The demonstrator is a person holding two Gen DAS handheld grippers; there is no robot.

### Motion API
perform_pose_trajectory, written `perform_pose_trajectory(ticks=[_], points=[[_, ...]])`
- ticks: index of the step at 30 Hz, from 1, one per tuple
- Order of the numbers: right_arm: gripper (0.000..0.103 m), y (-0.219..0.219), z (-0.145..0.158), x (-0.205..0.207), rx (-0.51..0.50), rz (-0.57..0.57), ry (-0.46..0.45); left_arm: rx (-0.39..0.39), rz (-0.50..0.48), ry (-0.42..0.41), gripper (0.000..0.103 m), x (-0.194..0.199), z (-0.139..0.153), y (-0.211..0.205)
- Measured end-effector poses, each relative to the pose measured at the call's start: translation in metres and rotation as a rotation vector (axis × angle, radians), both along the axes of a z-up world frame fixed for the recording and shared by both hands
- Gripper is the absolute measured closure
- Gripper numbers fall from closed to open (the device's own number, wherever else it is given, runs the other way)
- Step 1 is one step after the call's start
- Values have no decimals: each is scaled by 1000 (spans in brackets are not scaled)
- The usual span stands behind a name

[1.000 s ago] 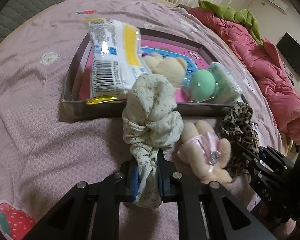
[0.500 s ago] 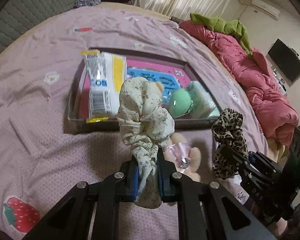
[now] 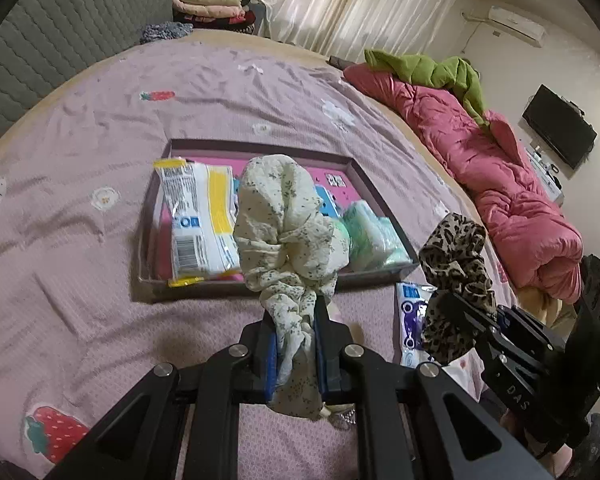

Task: Organize soft objects
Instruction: 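Grasp the cream floral scrunchie with the left tool while the right tool grasps the leopard scrunchie, then carry the cream scrunchie over the box with the left tool while the right tool carries the leopard scrunchie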

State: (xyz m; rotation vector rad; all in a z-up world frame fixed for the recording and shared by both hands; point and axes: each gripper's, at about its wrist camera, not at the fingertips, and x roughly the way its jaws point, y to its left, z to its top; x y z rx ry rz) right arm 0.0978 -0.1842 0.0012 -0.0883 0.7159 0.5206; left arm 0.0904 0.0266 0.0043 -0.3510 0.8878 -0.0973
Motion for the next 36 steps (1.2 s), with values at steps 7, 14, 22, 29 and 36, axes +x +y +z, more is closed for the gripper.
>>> perform_pose_trajectory(ticks=[7, 14, 22, 29, 36], points=[[82, -6, 17, 3, 5, -25, -38, 12, 2, -36, 88, 4, 19, 2], [82, -17, 34, 21, 19, -72, -63, 3, 15, -56, 88, 16, 29, 8], [82, -12, 46, 34, -31, -81, -120, 4, 24, -71, 88, 31, 32, 13], [82, -6, 47, 46, -57, -83, -136, -8, 30, -72, 88, 46, 27, 18], [82, 1, 43, 59, -62, -78, -127, -6, 29, -56, 88, 57, 16, 19]])
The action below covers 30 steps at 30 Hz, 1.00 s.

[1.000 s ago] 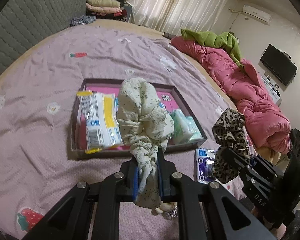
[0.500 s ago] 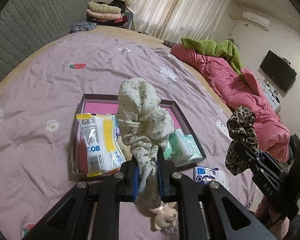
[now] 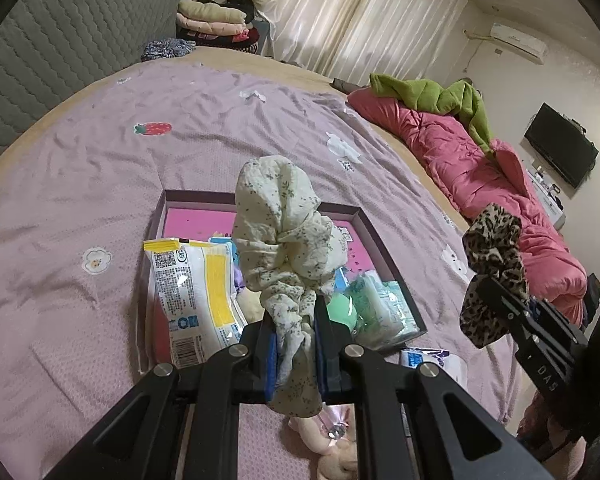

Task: Organize soft objects
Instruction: 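Carry the cream scrunchie over the box with the left tool while the right tool carries the leopard scrunchie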

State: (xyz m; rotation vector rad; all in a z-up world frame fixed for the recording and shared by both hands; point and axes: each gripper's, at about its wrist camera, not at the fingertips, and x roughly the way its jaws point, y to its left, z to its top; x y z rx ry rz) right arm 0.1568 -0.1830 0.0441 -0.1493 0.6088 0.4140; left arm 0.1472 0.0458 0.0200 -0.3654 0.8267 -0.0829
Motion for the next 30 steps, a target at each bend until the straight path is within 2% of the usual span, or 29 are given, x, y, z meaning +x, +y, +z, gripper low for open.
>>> perform_pose_trajectory(ticks=[12, 23, 30], points=[[82, 2, -19, 24, -22, -25, 33, 16, -6, 31, 88, 13, -15, 2], [82, 11, -47, 41, -83, -10, 86, 2, -6, 56, 88, 19, -30, 3], [82, 13, -58, 49, -64, -22, 112, 30, -17, 58, 88, 21, -33, 1]])
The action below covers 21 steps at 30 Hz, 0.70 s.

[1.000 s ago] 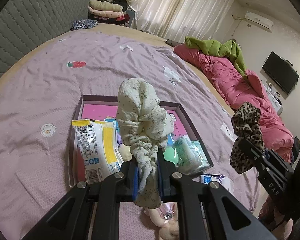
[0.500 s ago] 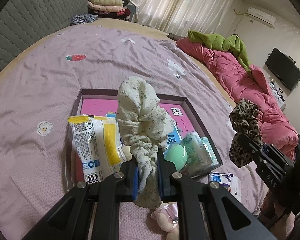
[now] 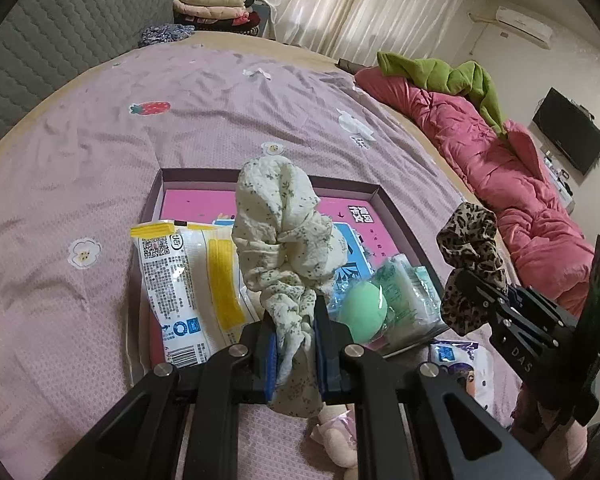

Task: Organize soft objects
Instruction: 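Carry the cream scrunchie over the box with the left tool while the right tool carries the leopard scrunchie, then open both tools to drop the two scrunchies into the box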

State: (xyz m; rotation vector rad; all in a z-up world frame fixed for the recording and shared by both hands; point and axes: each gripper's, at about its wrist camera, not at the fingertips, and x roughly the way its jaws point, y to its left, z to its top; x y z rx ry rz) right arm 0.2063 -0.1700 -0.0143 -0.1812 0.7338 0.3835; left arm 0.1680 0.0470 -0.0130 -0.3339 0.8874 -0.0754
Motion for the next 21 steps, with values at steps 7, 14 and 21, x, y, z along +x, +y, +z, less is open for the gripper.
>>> perform_pose_trajectory(ticks=[7, 14, 21], points=[[81, 3, -8, 9, -7, 6, 19, 1, 8, 10, 88, 3, -4, 1], [81, 11, -17, 15, -15, 34, 40, -3, 9, 17, 88, 4, -6, 3], [70, 12, -22, 17, -11, 34, 50, -10, 18, 35, 88, 8, -11, 6]])
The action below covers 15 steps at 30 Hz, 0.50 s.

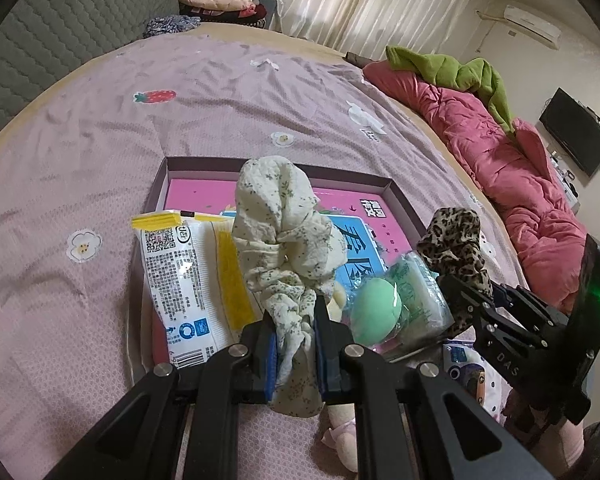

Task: Organize soft objects
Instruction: 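Open both tools to drop the two scrunchies into the box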

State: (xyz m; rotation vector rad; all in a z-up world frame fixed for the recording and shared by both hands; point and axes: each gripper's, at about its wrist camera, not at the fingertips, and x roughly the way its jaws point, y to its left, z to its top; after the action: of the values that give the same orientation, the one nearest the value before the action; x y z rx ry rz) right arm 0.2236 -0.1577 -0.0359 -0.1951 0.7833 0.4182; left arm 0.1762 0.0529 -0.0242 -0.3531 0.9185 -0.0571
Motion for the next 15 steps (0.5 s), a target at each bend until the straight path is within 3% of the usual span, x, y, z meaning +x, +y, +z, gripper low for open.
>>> perform_pose_trajectory(ticks=[7, 15], points=[[46, -1, 3, -3, 1, -22, -8, -12, 23, 20, 88, 3, -6, 3], [44, -9, 6, -10, 9, -51, -16, -8, 30, 29, 87, 3, -8, 5]])
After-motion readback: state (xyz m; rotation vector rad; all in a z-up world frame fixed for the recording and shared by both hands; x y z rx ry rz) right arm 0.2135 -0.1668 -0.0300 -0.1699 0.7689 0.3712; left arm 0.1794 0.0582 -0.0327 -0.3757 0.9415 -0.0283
